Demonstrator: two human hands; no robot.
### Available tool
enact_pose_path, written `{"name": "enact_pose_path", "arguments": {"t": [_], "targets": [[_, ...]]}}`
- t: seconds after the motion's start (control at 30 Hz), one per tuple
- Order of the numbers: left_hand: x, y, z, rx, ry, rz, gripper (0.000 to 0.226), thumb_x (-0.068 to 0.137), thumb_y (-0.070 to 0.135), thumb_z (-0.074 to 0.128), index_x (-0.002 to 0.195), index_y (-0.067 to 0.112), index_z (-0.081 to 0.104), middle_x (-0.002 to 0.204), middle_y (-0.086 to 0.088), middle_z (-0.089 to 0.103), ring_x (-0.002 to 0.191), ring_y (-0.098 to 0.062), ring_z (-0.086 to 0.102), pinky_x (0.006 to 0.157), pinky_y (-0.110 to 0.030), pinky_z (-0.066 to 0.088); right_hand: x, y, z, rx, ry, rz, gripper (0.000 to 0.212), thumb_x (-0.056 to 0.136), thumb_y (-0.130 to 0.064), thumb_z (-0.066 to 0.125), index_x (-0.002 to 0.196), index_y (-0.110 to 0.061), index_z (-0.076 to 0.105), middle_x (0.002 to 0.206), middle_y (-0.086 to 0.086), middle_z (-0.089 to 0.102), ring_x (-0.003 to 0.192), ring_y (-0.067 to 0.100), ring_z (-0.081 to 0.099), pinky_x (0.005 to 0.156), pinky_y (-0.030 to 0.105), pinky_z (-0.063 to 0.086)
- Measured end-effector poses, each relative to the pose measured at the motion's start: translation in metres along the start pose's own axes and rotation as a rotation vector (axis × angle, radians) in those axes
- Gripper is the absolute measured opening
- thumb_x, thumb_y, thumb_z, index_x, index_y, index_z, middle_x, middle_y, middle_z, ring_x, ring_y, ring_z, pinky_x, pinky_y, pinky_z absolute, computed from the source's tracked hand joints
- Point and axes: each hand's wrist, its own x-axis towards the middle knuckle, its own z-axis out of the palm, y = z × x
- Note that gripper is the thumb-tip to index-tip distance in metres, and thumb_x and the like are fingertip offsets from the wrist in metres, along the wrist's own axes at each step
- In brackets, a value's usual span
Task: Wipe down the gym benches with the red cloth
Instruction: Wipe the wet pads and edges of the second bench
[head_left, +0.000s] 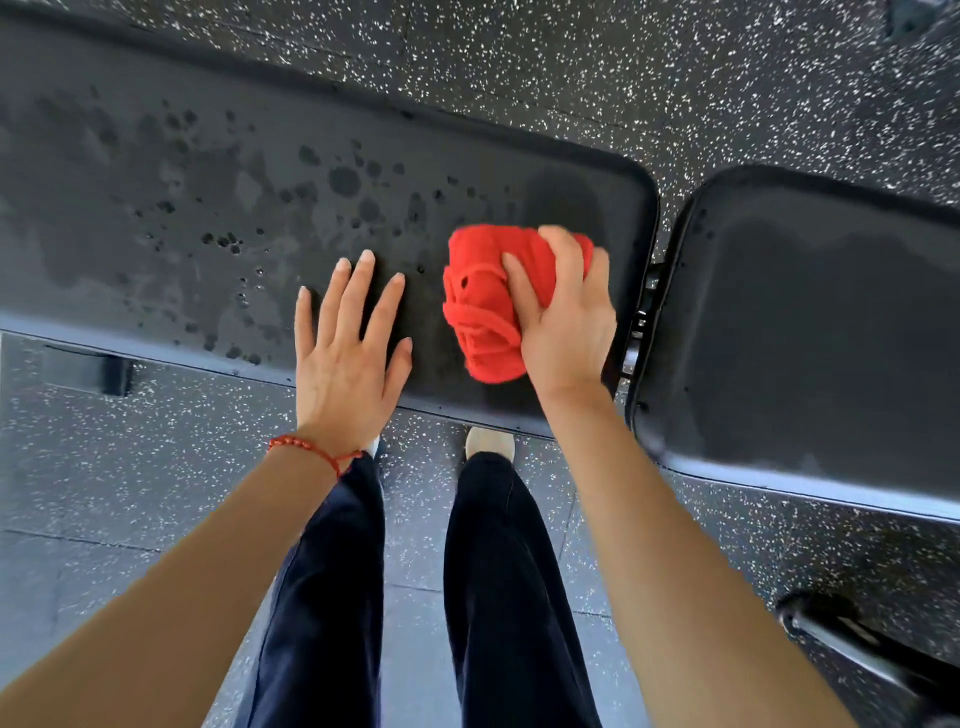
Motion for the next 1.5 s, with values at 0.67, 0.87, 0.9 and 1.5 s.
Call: {"name": "enact_pose_path", "arguments": {"t": [0.67,0.87,0.9,1.5], "targets": [[-0.003,-0.038,-0.012,-0.067,-0.032,0.101,0.050,0.090,0.026,0.041,0.134,0.003,0.046,0.146,-0.019,0.035,0.135,-0.034,0.029,0.108,-0.054,0.021,-0.062,-0.022,0.017,-0.015,-0.049,0.155,0.043,0.082,-0.038,0.060,0.115,-0.010,0.059,0.100,0.017,0.057,0.080,0.036,0.061,0.063,0.039,0.050],[-0.015,-0.058,-0.015,-0.038,-0.002,0.056,0.049,0.091,0.025,0.040,0.136,0.005,0.044,0.146,-0.020,0.035,0.134,-0.036,0.029,0.107,-0.057,0.020,-0.076,-0.027,0.019,-0.006,-0.006,0.117,0.047,0.081,-0.043,0.052,0.108,-0.006,0.062,0.094,0.018,0.059,0.075,0.035,0.063,0.058,0.036,0.052],[-0.015,-0.060,-0.014,-0.028,-0.008,0.058,0.050,0.091,0.026,0.039,0.136,0.005,0.043,0.146,-0.020,0.035,0.134,-0.036,0.029,0.107,-0.057,0.020,-0.069,-0.028,0.021,-0.016,0.005,0.110,0.046,0.081,-0.043,0.053,0.108,-0.007,0.063,0.094,0.018,0.060,0.074,0.035,0.063,0.056,0.036,0.051],[-0.016,-0.070,-0.014,-0.042,-0.001,0.097,0.050,0.089,0.026,0.042,0.135,0.006,0.046,0.145,-0.018,0.037,0.134,-0.034,0.030,0.107,-0.057,0.019,0.035,-0.065,0.065,0.003,0.145,0.127,0.042,0.087,-0.042,0.057,0.121,-0.017,0.055,0.108,0.012,0.057,0.088,0.031,0.058,0.067,0.032,0.039]]}}
